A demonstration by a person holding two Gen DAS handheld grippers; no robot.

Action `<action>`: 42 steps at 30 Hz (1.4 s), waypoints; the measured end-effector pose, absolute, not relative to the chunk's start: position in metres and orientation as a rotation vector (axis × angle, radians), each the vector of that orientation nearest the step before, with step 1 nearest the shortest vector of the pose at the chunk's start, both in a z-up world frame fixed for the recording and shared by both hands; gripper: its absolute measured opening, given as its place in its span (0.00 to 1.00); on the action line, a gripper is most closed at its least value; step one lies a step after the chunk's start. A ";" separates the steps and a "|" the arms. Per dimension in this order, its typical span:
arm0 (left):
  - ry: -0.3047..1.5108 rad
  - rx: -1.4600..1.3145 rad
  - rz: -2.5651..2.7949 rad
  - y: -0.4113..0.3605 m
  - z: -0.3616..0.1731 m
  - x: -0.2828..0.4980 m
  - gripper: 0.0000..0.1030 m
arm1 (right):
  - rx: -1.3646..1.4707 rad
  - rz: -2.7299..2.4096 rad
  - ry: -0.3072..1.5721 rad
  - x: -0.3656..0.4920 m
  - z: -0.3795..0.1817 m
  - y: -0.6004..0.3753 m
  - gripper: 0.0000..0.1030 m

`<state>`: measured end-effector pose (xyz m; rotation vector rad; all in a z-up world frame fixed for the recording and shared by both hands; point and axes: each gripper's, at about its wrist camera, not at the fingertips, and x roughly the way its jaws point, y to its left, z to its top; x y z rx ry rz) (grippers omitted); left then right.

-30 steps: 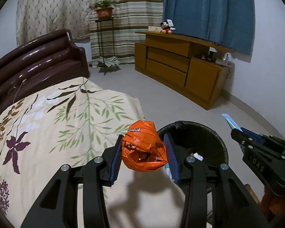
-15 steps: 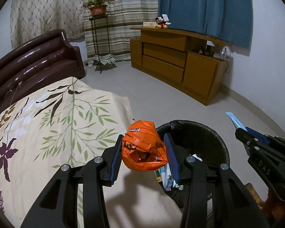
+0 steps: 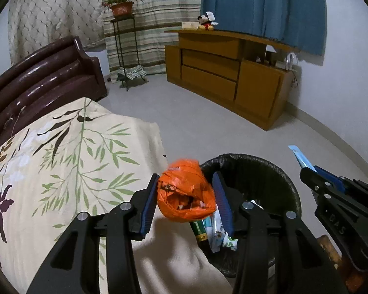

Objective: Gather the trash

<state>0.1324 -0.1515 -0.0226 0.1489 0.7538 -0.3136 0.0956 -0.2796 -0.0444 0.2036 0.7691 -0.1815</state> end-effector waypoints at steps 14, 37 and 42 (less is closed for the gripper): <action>0.750 0.134 -0.306 -0.150 -0.019 0.139 0.67 | 0.204 -0.200 0.766 0.100 -0.049 -0.282 0.43; 0.671 0.102 -0.230 -0.109 0.008 0.104 0.75 | 0.139 -0.204 0.700 0.070 -0.018 -0.255 0.66; 0.654 0.085 -0.218 -0.096 0.016 0.093 0.75 | 0.131 -0.189 0.686 0.060 -0.009 -0.246 0.67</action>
